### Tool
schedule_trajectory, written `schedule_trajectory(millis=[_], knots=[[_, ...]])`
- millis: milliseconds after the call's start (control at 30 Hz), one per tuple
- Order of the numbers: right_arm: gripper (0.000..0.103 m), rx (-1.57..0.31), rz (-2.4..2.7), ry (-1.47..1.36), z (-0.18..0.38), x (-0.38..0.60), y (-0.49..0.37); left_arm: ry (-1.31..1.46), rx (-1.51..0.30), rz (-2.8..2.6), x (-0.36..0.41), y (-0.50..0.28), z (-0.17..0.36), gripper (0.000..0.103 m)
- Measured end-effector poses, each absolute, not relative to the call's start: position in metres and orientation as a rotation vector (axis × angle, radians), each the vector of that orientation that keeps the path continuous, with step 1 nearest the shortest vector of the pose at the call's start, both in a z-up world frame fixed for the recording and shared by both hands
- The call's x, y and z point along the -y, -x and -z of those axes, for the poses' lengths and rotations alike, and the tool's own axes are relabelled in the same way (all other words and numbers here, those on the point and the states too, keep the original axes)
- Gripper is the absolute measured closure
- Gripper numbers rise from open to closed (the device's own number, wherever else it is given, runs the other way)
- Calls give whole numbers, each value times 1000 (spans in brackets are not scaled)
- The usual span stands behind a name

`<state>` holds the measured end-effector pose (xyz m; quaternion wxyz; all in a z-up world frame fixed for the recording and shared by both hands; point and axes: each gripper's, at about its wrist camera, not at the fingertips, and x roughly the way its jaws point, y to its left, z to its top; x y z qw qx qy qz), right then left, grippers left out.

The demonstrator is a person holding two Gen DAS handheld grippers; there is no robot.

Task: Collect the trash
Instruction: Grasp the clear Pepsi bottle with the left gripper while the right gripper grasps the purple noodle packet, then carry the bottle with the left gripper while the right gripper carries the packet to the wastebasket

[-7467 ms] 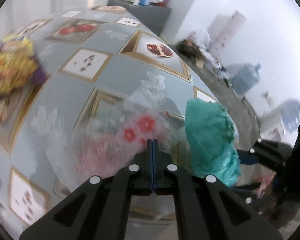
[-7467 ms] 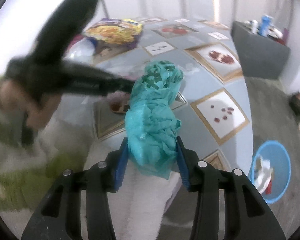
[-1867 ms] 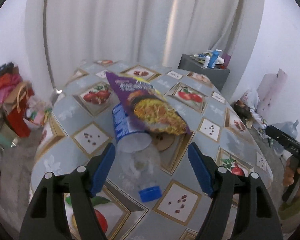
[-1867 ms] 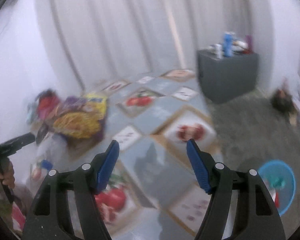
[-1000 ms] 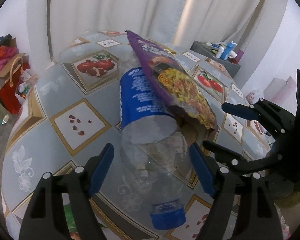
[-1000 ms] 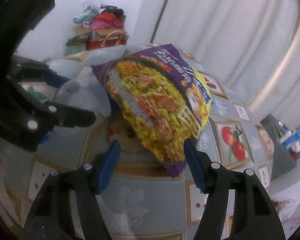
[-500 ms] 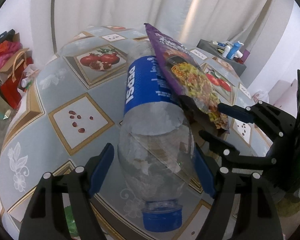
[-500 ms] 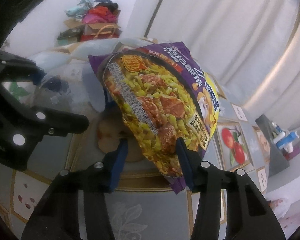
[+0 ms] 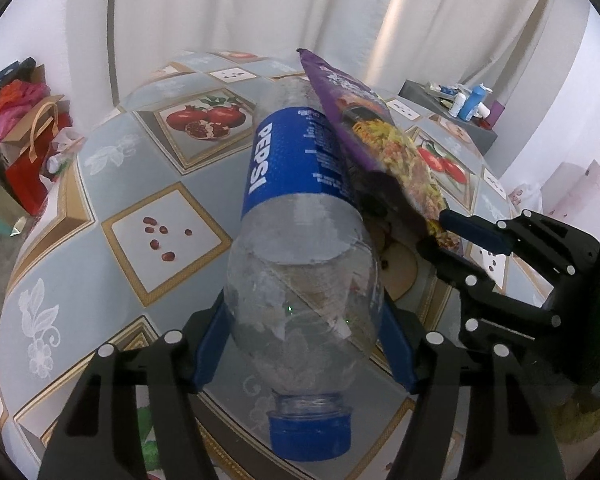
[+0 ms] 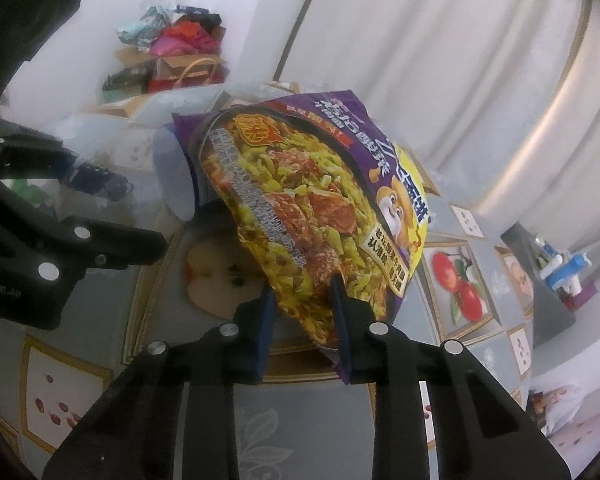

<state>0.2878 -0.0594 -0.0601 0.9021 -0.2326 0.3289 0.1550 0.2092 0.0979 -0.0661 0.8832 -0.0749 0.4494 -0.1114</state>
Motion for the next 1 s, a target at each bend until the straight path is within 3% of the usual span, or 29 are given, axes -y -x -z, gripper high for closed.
schedule_trajectory(millis=[200, 1000], knots=[[93, -671, -306, 475, 58, 61, -285, 157, -915, 226, -100, -205, 62, 38], [101, -560, -200, 317, 11, 100, -239, 167, -815, 255, -101, -195, 41, 38]])
